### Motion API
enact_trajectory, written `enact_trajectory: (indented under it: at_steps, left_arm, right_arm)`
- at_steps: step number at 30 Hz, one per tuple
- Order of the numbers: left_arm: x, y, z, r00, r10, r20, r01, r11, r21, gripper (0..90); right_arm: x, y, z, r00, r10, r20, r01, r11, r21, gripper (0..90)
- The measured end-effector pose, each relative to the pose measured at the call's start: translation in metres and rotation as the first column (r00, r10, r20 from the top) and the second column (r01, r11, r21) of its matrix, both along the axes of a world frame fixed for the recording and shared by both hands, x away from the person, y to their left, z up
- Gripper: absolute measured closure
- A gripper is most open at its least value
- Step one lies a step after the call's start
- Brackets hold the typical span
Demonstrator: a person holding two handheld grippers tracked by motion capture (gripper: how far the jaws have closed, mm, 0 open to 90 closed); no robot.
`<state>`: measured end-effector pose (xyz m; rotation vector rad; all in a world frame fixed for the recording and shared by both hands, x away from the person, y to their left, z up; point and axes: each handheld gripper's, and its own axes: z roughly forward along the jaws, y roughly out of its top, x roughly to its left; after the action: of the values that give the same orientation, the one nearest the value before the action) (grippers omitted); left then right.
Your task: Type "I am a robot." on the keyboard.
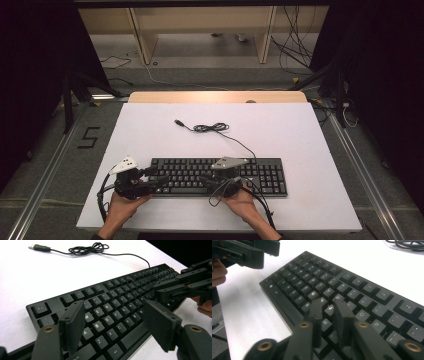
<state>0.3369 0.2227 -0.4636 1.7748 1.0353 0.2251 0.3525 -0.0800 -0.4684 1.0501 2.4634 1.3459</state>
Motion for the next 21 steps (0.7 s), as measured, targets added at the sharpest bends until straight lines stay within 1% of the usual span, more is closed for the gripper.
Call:
enact_trajectory:
  at_steps: [3, 6, 13, 21]
  left_arm:
    - [-0.001, 0.0, 0.001, 1.0, -0.006, 0.007, 0.006, 1.0, -0.004, 32.2]
    - [-0.002, -0.001, 0.001, 0.9999, -0.01, 0.013, 0.01, 0.9999, -0.006, 31.8]
    - [-0.003, -0.002, 0.002, 0.9997, -0.011, 0.022, 0.011, 0.9999, -0.008, 31.4]
    - [-0.003, -0.002, 0.002, 0.9996, -0.013, 0.026, 0.013, 0.9999, -0.007, 31.1]
  right_arm:
    - [0.001, 0.002, -0.002, 1.0, 0.004, -0.002, -0.004, 1.0, -0.01, 86.2]
    - [0.001, 0.004, -0.003, 0.9999, 0.01, -0.003, -0.01, 1.0, -0.017, 89.8]
    - [0.001, 0.009, -0.007, 0.9997, 0.022, -0.014, -0.022, 0.999, -0.035, 90.0]
    - [0.002, 0.011, -0.01, 0.9995, 0.022, -0.021, -0.023, 0.999, -0.046, 90.0]
